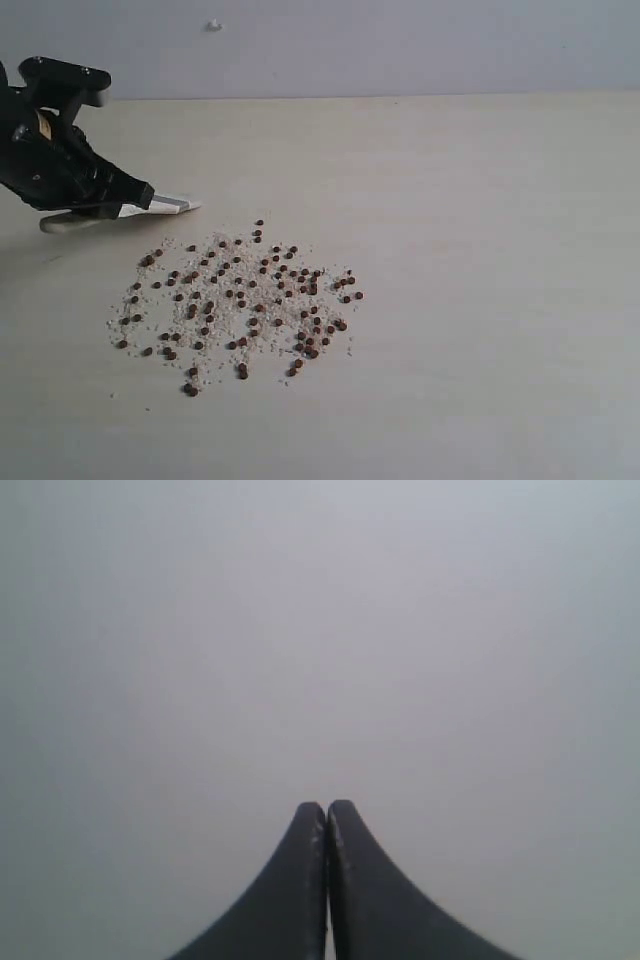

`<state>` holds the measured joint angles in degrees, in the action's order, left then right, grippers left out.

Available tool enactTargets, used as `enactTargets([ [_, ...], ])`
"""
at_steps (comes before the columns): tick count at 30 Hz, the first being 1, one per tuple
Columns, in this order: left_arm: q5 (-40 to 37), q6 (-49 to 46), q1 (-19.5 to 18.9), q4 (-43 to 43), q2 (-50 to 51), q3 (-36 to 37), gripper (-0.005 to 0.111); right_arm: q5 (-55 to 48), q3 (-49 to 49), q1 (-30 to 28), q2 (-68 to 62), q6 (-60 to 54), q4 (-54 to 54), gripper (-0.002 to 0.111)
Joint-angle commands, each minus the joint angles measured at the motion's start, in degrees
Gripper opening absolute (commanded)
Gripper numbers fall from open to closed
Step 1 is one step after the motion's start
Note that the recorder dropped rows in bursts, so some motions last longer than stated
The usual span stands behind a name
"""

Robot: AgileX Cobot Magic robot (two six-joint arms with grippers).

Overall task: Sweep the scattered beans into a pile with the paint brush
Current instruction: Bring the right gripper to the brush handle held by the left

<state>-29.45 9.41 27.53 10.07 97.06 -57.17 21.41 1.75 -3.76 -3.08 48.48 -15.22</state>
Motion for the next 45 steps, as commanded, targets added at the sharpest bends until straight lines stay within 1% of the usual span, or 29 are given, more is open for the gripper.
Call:
enactTargets([
  [1, -1.07, -1.09, -0.26, -0.32, -0.65, -1.58, 0.000, 7.47, 8.40, 0.11, -11.38, 22.16, -34.19, 0.000],
  [2, -1.20, -1.22, -0.26, -0.32, -0.65, -1.59, 0.000, 8.54, 10.20, 0.11, -15.20, 22.28, -37.34, 0.000],
  [3, -1.20, -1.49, -0.26, -0.32, -0.65, -1.59, 0.000, 9.84, 14.01, 0.11, -20.86, 20.28, -42.01, 0.000],
  [4, -1.20, -1.60, -0.26, -0.32, -0.65, -1.59, 0.000, 10.54, 16.16, 0.11, -25.90, 19.60, -43.96, 0.000],
  [5, -0.91, -1.72, -0.26, -0.32, -0.65, -1.59, 0.000, 14.08, 18.32, 0.11, -33.85, 19.30, -46.24, 0.000],
  [6, -0.91, -1.72, -0.26, -0.32, -0.65, -1.59, 0.000, 17.41, 19.70, 0.11, -38.46, 17.39, -48.26, 0.000],
  [7, -0.91, -1.83, -0.26, -0.32, -0.65, -1.59, 0.000, 22.95, 21.83, 0.11, -48.27, 13.40, -51.63, 0.000],
  [8, -0.78, -1.83, -0.26, -0.32, -0.65, -1.59, 0.000, 27.13, 23.15, 0.11, -53.35, 11.25, -54.45, 0.000],
  [9, -0.60, -1.83, -0.26, -0.32, -0.65, -1.59, 0.000, 34.67, 25.59, 0.52, -62.61, 7.78, -58.82, 0.000],
  [10, -0.32, -1.83, -0.26, -0.32, -0.65, -1.59, 0.000, 38.77, 26.99, 1.71, -67.63, 4.39, -61.21, 0.000],
  [11, -0.06, -1.83, -0.26, -0.32, -0.65, -1.87, 0.000, 43.04, 28.70, 5.59, -76.10, -4.33, -63.52, 0.000],
  [13, -0.99, -1.83, -0.26, -0.42, -0.65, -2.84, 0.000, 41.32, 30.69, 11.01, -84.34, -16.28, -62.27, 0.000],
  [16, -2.15, -1.83, -0.26, -0.83, -0.65, -3.98, 0.000, 36.70, 35.11, 17.82, -94.78, -29.17, -55.87, 0.000],
  [18, -2.26, -1.83, -0.26, -0.76, -0.65, -4.20, 0.000, 35.49, 38.38, 21.16, -99.45, -32.29, -52.01, 0.003],
  [19, -2.26, -1.83, -0.26, -0.88, -0.65, -4.32, 0.000, 35.32, 41.30, 22.93, -102.54, -33.55, -50.88, 0.006],
  [22, -2.12, -1.83, -0.26, -0.86, -0.65, -4.55, 0.000, 35.22, 49.34, 26.48, -108.35, -33.13, -50.36, 0.022],
  [25, -2.24, -1.83, -0.26, -0.86, -0.65, -5.00, 0.000, 33.41, 55.32, 29.57, -113.23, -32.83, -48.59, 0.038],
  [28, -2.24, -1.83, -0.26, -0.86, -0.65, -5.00, 0.000, 30.13, 61.96, 32.20, -117.18, -32.88, -47.13, 0.046],
  [31, -2.11, -1.83, -0.26, -1.02, -0.65, -4.94, 0.000, 26.75, 67.69, 34.57, -121.19, -32.88, -46.53, 0.050],
  [37, -1.41, -1.83, -0.26, -2.28, -0.74, -4.94, 0.000, 26.18, 76.62, 37.30, -128.16, -32.88, -44.64, 0.057],
  [39, -1.29, -1.83, -0.26, -2.37, -1.02, -4.94, 0.000, 25.35, 78.56, 37.73, -129.82, -32.88, -44.25, 0.059],
  [45, -1.29, -2.65, -0.26, -4.25, -1.96, -4.94, 0.000, 24.98, 81.39, 37.73, -133.58, -33.02, -38.44, 0.059],
])
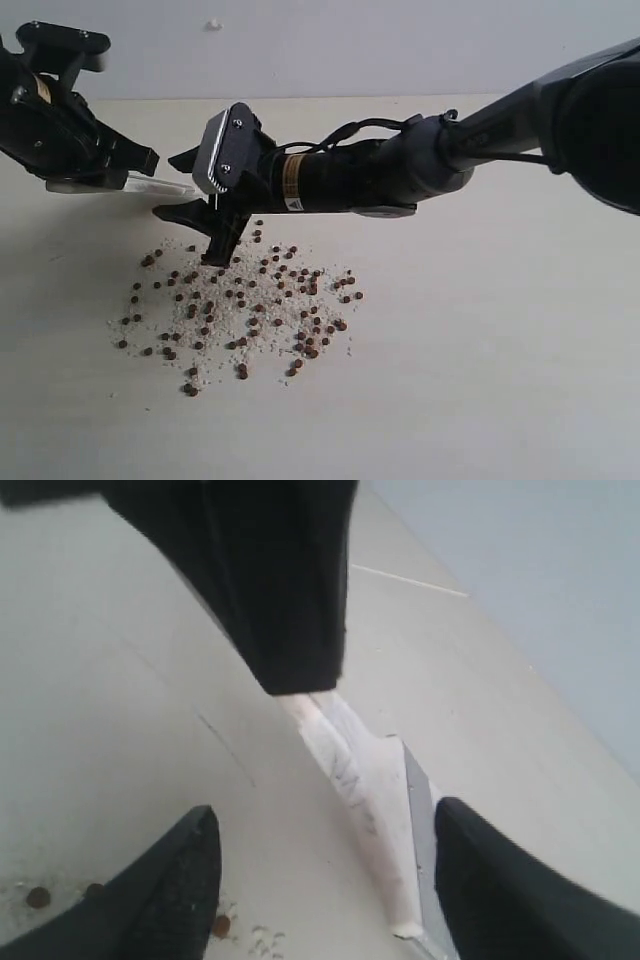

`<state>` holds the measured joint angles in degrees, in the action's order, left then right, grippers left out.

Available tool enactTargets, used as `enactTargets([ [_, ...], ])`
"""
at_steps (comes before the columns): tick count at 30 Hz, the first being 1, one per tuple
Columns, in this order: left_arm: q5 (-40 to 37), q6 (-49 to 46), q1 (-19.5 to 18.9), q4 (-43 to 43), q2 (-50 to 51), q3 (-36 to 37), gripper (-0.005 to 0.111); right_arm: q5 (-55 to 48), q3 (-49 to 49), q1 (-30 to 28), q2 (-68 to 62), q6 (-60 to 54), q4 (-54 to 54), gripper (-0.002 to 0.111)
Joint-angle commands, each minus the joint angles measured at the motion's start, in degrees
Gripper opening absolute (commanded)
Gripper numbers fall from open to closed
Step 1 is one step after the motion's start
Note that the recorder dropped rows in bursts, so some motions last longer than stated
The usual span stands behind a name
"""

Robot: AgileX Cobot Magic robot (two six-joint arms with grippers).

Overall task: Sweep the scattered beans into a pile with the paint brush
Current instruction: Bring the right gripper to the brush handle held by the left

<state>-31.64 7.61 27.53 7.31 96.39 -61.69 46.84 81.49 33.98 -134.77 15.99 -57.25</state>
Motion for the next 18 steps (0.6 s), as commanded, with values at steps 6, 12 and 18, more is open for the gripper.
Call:
enactTargets([
  [6, 0.89, -1.44, -0.15, -3.06, -1.48, -0.43, 0.000, 3.12, 4.23, -0.01, -4.04, -1.34, 3.31, 0.059],
  [12, 0.68, -1.44, -0.15, -3.50, -1.48, -0.43, 0.000, 3.38, 6.63, -0.01, -5.33, -1.34, 3.31, 0.059],
  [18, 0.79, -1.44, -0.15, -4.33, -1.61, -0.43, 0.000, 3.66, 8.24, -0.01, -6.13, -1.34, 2.65, 0.059],
])
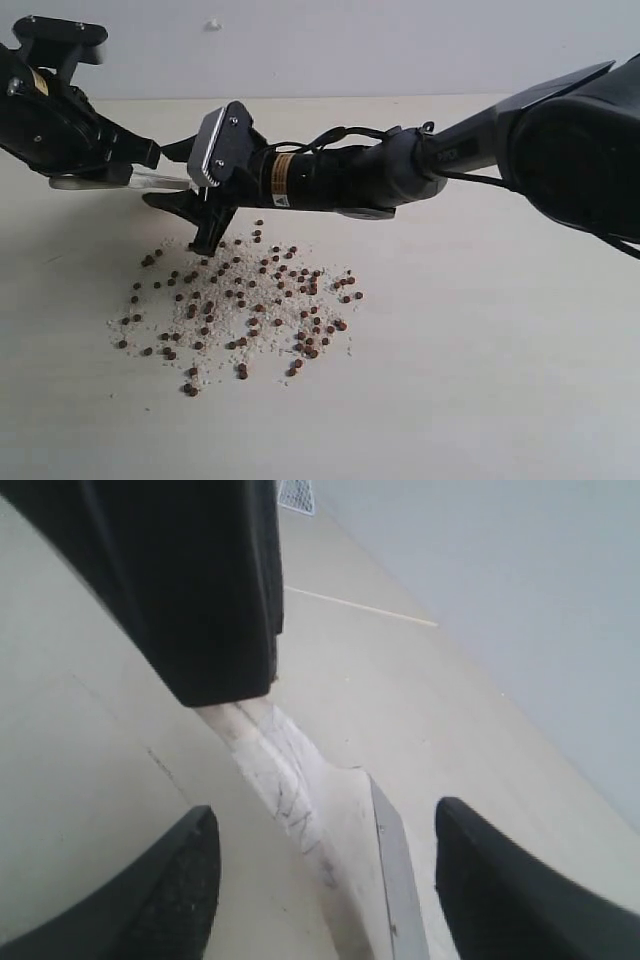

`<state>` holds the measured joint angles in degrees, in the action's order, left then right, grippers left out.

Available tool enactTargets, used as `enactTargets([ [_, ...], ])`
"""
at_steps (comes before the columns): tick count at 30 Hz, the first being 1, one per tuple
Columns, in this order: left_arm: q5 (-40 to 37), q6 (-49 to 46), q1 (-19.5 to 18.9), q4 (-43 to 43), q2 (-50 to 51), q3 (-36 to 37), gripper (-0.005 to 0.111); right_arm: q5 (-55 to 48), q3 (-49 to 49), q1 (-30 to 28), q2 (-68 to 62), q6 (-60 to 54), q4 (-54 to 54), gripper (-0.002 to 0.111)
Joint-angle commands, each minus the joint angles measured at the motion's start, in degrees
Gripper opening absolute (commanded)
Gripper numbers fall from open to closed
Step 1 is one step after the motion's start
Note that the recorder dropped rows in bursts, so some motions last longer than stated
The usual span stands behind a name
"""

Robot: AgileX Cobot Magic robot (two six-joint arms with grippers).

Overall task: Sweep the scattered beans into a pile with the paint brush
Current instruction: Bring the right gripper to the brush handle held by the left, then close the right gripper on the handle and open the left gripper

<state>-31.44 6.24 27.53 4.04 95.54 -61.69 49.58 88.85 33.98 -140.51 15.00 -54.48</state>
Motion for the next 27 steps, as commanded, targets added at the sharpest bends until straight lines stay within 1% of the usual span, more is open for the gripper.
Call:
enactTargets([
  [1, 0.59, -0.19, -0.15, -1.42, -0.76, -0.43, 0.000, 0.92, 0.88, -0.01, -0.39, -0.36, -0.50, 0.059],
  [8, 1.15, -3.68, -0.15, -5.03, -0.76, -0.43, 0.000, 1.14, 0.88, 0.23, -0.39, -0.77, -2.00, 0.059],
  [18, 1.44, -11.59, -0.15, -13.45, -0.76, -0.43, 0.000, 0.76, 1.37, 1.86, -0.39, -2.95, -0.92, 0.059],
  [21, 1.57, -14.03, -0.15, -15.92, -0.76, -0.43, 0.000, -0.17, 1.37, 1.99, -0.39, -2.95, -0.51, 0.057],
  [27, 1.72, -15.03, -0.15, -17.26, -0.76, -0.43, 0.000, -0.61, 1.37, 1.99, -0.39, -2.95, -0.51, 0.051],
])
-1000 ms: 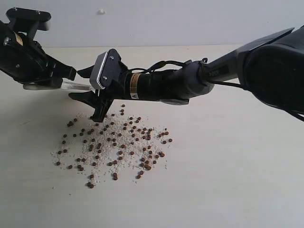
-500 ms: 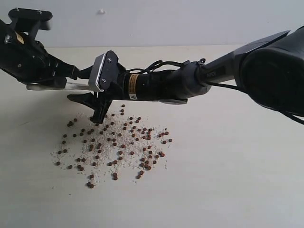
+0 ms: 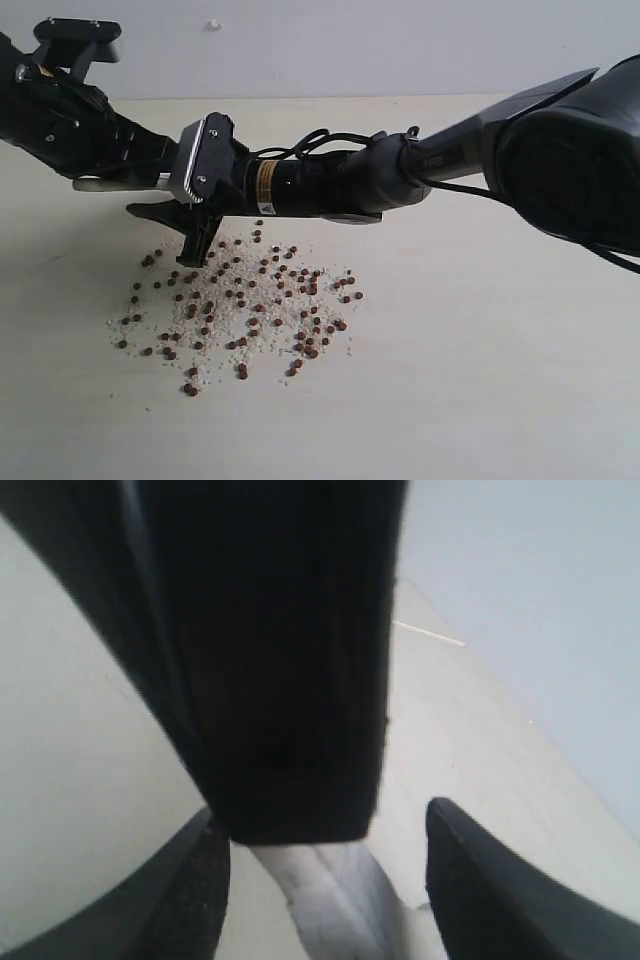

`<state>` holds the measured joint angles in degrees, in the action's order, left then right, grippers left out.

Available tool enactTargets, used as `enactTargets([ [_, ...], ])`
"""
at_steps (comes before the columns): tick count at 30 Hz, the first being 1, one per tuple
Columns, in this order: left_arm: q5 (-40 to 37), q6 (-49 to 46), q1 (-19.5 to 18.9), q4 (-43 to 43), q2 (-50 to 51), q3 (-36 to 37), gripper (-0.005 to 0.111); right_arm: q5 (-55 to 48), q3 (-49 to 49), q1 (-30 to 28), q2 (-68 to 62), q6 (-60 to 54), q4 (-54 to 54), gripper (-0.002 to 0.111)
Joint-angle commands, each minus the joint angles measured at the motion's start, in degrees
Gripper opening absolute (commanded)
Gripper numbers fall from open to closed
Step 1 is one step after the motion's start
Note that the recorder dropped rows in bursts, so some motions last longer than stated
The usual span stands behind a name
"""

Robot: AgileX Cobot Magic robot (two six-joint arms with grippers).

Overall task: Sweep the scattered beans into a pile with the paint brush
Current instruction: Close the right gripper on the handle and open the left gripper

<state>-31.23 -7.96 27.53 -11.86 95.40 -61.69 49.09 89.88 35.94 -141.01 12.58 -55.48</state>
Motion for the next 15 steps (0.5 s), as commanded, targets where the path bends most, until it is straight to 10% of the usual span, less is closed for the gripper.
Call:
enactTargets([
  [1, 1.51, -0.83, -0.15, -1.36, -0.62, -0.43, 0.000, -0.11, 0.34, 0.03, 0.11, -0.53, 0.49, 0.049],
  [15, 2.54, -0.86, -0.15, -2.11, -0.62, -0.43, 0.000, -0.11, 0.34, 0.03, 0.11, -0.19, 1.87, 0.000],
])
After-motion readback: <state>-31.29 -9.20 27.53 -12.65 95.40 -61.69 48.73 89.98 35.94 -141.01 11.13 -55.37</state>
